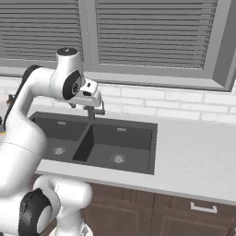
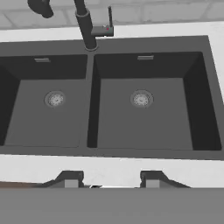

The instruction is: Pick the pan and sponge and place them into the sink. Then turn on the water.

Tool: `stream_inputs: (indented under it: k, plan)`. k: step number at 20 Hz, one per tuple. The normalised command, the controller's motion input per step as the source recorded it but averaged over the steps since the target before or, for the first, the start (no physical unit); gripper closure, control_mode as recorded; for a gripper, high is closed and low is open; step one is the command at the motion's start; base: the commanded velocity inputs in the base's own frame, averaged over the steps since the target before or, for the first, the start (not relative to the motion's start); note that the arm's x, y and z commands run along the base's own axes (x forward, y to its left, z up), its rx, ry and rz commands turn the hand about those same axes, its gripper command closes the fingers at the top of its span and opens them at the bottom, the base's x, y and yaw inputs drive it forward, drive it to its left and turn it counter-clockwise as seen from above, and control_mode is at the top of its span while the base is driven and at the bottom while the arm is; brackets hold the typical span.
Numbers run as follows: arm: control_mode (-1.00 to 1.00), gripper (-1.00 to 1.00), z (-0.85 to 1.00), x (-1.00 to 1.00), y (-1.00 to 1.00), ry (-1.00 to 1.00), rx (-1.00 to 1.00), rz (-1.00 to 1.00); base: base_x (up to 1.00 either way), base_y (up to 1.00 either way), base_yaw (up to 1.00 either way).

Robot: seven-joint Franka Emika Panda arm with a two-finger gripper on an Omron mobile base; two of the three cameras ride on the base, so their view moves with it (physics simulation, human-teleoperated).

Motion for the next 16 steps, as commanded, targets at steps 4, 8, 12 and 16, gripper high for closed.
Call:
stream_inputs:
  k: [4, 8, 12, 16]
  plan:
    - [-1.0, -1.0, 0.0, -0.64, 0.0, 0.0, 0.0, 0.0, 0.0, 0.0, 0.0]
    - [-1.0, -1.0, -0.05, -1.0, 0.0, 0.0, -0.01, 0.0, 0.0, 0.0, 0.0]
    - [-1.0, -1.0, -0.13, -1.0, 0.0, 0.01, -0.05, 0.0, 0.0, 0.0, 0.0]
    - [-1.0, -1.0, -0.01, -0.65, 0.14, 0.07, -0.08, 0.0, 0.0, 0.0, 0.0]
